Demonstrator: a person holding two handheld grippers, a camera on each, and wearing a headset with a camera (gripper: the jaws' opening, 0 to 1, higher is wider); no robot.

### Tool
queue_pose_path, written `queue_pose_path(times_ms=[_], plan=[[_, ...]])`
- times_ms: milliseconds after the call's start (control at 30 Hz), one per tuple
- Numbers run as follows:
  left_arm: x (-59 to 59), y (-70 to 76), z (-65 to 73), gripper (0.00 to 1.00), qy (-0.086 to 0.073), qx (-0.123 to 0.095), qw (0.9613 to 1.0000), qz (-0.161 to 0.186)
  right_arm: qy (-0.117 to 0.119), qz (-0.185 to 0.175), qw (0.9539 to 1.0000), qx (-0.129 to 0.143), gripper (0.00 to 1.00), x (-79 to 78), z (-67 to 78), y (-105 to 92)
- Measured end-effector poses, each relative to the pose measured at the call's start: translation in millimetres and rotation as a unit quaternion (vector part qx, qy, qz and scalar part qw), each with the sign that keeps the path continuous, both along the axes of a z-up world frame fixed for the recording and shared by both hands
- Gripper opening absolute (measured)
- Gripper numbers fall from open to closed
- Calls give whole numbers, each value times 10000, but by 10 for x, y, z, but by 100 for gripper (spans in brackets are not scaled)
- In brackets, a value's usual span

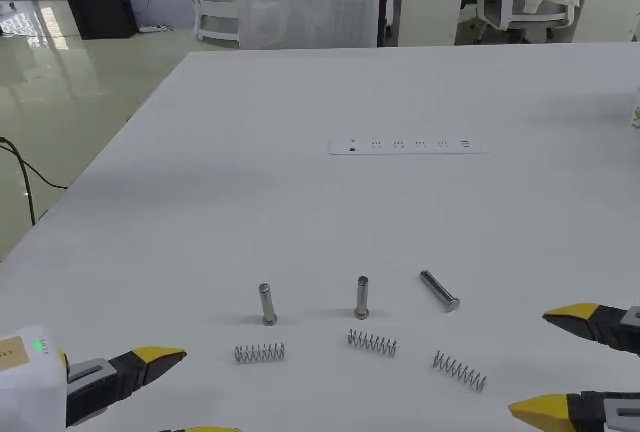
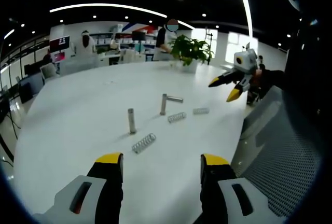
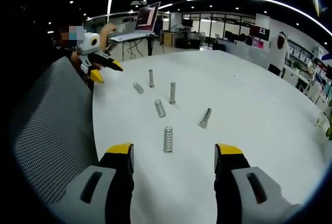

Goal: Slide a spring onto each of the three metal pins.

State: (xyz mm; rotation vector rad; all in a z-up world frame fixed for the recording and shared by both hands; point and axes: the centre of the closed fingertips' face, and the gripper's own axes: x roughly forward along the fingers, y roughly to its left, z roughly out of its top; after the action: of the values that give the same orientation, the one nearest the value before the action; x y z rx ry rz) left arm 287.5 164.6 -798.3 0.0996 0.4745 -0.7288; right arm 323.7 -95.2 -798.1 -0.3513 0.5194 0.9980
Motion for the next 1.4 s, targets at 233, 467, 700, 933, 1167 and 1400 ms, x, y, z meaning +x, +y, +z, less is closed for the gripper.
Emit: queue_pose_path(times_ms=[233, 467, 700, 933, 1167, 1400], plan=[[-5, 5, 8, 55, -12, 8, 10000, 5, -9, -4, 10000, 9, 62, -2, 5, 2], [-5, 3, 22, 55, -26, 22, 10000, 3, -10, -3, 10000, 13, 62, -3, 9, 1], [-10, -3, 31, 55, -35, 30, 10000, -6, -12, 4, 10000, 12, 61, -1, 21, 1], [-19, -8, 29, 55, -28, 45, 10000, -23, -1, 19, 10000, 4, 61, -5, 23, 6], [-20, -19, 38, 55, -25, 42, 10000, -44, -8, 28, 10000, 0, 61, 11, 42, 12], [-19, -19, 47, 55, -40, 35, 10000, -46, -17, 27, 10000, -21, 60, 16, 44, 4]])
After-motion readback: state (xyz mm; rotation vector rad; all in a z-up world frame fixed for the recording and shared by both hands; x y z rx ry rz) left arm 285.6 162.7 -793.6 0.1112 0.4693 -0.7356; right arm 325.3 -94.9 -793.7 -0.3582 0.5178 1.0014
